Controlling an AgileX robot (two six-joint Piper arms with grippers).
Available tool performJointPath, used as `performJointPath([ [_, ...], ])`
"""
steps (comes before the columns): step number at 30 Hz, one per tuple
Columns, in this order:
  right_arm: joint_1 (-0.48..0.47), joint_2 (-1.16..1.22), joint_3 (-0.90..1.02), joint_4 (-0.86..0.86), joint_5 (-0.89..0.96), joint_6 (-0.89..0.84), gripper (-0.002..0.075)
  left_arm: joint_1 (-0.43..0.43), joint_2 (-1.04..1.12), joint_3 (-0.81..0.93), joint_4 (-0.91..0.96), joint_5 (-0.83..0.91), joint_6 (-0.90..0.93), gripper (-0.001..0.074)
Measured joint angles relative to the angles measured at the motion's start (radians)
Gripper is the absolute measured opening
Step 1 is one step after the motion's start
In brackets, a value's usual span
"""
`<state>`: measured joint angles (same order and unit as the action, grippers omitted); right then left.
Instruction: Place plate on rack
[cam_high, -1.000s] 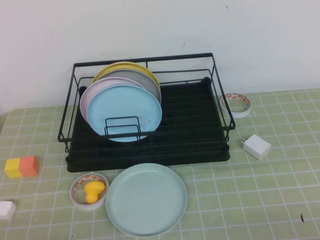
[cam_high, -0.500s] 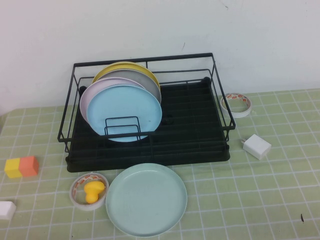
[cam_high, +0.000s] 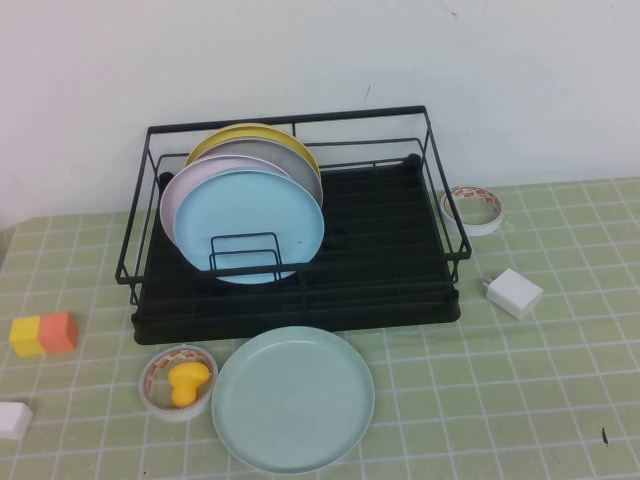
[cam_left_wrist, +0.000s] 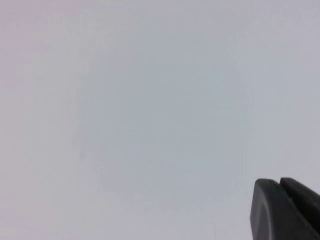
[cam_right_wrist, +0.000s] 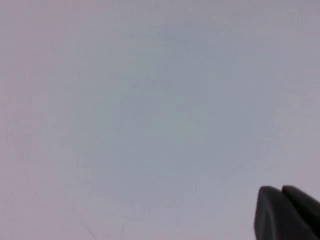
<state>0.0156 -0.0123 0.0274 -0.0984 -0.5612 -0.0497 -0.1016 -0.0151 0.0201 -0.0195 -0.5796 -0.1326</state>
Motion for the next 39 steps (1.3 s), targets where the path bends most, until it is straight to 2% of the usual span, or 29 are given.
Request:
performJointPath([
  [3, 0.000, 0.000, 0.000, 0.008, -0.005, -0.003, -0.0002, 0.000, 0.000, 0.000, 0.007, -0.123, 0.000, -0.0003],
  [6, 0.000, 0.000, 0.000, 0.013, 0.026, 0.009, -0.0002, 0.000, 0.000, 0.000, 0.010, -0.108, -0.037, -0.0003],
  [10, 0.000, 0.000, -0.029, 0.019, 0.163, 0.041, -0.0002, 0.000, 0.000, -0.086, 0.035, 0.244, -0.054, -0.0003],
  [17, 0.000, 0.055, -0.304, 0.022, 0.736, 0.050, -0.0002, 0.000, 0.084, -0.389, 0.049, 0.849, -0.055, -0.0002],
  [20, 0.000, 0.179, -0.415, 0.040, 0.972, 0.050, -0.0002, 0.000, 0.189, -0.469, 0.074, 1.003, -0.059, -0.0003],
  [24, 0.000, 0.423, -0.523, 0.098, 1.215, -0.017, -0.0002, 0.000, 0.290, -0.489, 0.068, 1.060, -0.088, -0.0003],
  [27, 0.000, 0.608, -0.580, 0.216, 1.285, -0.150, -0.0002, 0.000, 0.343, -0.489, 0.019, 1.061, -0.115, -0.0003],
  [35, 0.000, 1.070, -0.682, 0.707, 1.267, -0.590, 0.0000, 0.000, 0.369, -0.489, -0.105, 1.150, -0.129, -0.0003],
  [39, 0.082, 1.261, -0.740, 0.809, 1.191, -0.672, 0.0001, 0.000, 0.369, -0.489, -0.110, 1.224, -0.129, -0.0003],
])
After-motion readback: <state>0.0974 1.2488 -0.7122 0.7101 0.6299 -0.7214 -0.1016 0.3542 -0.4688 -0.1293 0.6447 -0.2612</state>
